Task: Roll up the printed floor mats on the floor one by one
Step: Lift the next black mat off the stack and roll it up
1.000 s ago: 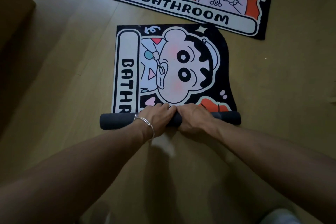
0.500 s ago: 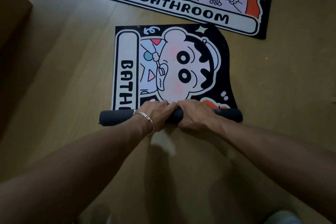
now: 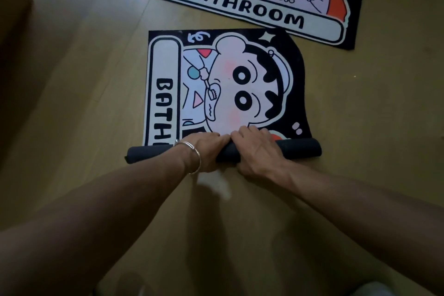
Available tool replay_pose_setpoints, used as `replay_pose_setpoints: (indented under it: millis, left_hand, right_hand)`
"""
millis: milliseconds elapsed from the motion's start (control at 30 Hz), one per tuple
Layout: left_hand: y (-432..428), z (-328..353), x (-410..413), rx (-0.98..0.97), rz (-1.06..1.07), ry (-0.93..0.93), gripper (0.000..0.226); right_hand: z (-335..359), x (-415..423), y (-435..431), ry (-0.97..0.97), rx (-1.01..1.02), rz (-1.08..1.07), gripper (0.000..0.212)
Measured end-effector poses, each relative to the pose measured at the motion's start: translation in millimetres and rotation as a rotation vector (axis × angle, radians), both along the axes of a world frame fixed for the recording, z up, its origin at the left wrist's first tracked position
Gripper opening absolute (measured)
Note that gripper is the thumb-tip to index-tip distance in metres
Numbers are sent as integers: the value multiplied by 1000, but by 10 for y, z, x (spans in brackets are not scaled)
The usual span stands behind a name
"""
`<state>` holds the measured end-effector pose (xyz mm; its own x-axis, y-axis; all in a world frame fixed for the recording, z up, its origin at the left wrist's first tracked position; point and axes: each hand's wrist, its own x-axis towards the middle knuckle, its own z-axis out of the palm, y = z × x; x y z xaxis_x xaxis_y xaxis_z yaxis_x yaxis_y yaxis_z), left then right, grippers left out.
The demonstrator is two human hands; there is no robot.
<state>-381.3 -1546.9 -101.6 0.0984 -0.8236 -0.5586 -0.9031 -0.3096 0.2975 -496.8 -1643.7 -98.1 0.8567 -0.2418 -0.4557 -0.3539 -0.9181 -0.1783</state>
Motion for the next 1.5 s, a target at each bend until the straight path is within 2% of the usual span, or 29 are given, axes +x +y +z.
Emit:
replay_pose_setpoints:
  millis: [67,200,267,367,433,633,700,767,833,900,1000,1067,1100,1200,1267,1433,1500]
  left_hand:
    - [-37,4,28,11,-16,4,46]
    - [58,-29,60,-154,-112,-236,48]
    - [58,-28,54,-163,-98,-283,45]
    - [-45,-19,87,-52,-35,-186,42]
    - [-99,-26,119,-9,-30,-136,43]
    - [-35,-37,73,-146,-43,-284,44]
    - [-79,-25,97,-107,-24,-228,41]
    - [-156,-21,154,-43,-23,-161,43]
    - [-238,-17,201,7,-29,-111,48]
    - [-261,-17,230,3,-48,-117,50]
    - [-171,-28,237,-104,-61,-211,51]
    - [-120,-55,215,-155,-50,-243,50]
    - [-123,-66,209,-139,-30,-226,49]
    - [-234,-56,250,-34,45,-103,49]
    - [-287,-40,276,-11,40,-77,51]
    - [-155,-84,180,-187,24,-293,49]
    - [-163,-96,164,-176,61,-295,48]
  right_hand:
    - [-22,9,10,0,-18,-6,36]
    - [77,169,-150,114,249,-112,26]
    - [114,211,-204,151,307,-114,29]
    - [43,142,-125,33,46,19,38]
    - [-37,98,-58,-19,-35,38,39]
    - [27,241,-238,41,262,-114,31]
    - [13,210,-235,18,213,-89,30]
    - [-61,161,-190,-39,33,4,34]
    - [-103,159,-179,-66,-39,22,37]
    - [-73,207,-218,-44,40,-34,34]
    - [5,323,-332,66,241,-118,33]
    - [48,367,-368,124,300,-133,34]
    - [55,363,-367,122,266,-113,34]
    - [-19,282,-273,-29,-24,49,35]
    - [-68,254,-229,-73,-84,49,36]
    - [46,477,-398,159,216,-90,41]
    - [70,487,-400,165,182,-61,43]
